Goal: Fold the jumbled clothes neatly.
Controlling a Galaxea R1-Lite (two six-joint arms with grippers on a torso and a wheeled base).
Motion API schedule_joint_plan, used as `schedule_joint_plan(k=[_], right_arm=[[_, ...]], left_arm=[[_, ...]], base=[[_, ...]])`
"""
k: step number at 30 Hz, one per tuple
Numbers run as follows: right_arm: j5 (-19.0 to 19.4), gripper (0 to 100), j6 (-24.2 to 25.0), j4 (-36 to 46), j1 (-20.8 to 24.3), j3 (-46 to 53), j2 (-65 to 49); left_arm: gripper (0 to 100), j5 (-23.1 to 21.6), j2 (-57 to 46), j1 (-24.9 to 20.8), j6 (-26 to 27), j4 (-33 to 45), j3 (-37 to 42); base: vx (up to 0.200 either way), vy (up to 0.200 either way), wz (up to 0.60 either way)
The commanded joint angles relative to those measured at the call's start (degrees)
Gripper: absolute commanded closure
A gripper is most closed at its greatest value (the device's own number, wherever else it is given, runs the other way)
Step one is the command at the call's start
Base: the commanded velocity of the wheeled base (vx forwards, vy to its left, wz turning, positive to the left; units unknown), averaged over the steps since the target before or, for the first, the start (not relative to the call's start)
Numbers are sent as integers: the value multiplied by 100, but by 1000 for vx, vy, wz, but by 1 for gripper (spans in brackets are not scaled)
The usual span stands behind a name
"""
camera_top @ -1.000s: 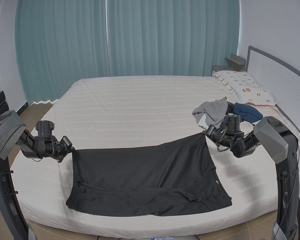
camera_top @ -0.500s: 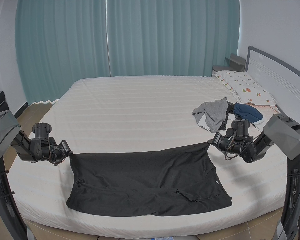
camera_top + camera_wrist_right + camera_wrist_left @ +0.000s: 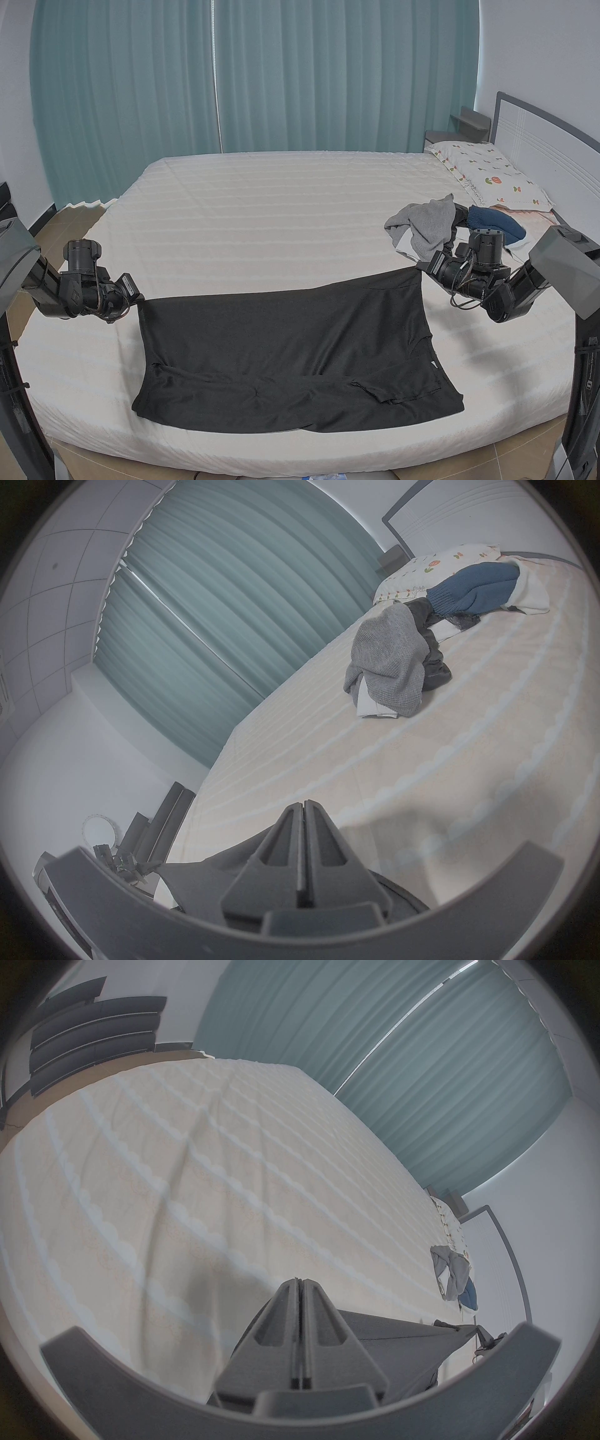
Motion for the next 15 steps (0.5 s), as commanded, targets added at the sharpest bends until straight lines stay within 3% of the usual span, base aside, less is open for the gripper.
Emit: schedule_joint_plan(k=[1,5,15], right_arm=[[4,100,3,-14,8,-81,159],[21,100,-14,48,-1,77,-8],[276,100,-49,65,-1,1000,-562]], left_arm=[[100,-4,213,-8,-113,-10,-84],[100,-12,177,-8,-359,-1,-128],[100,-12,-209,45,-236,51,391]], base=[[0,0,0],[0,0,0],[0,0,0]])
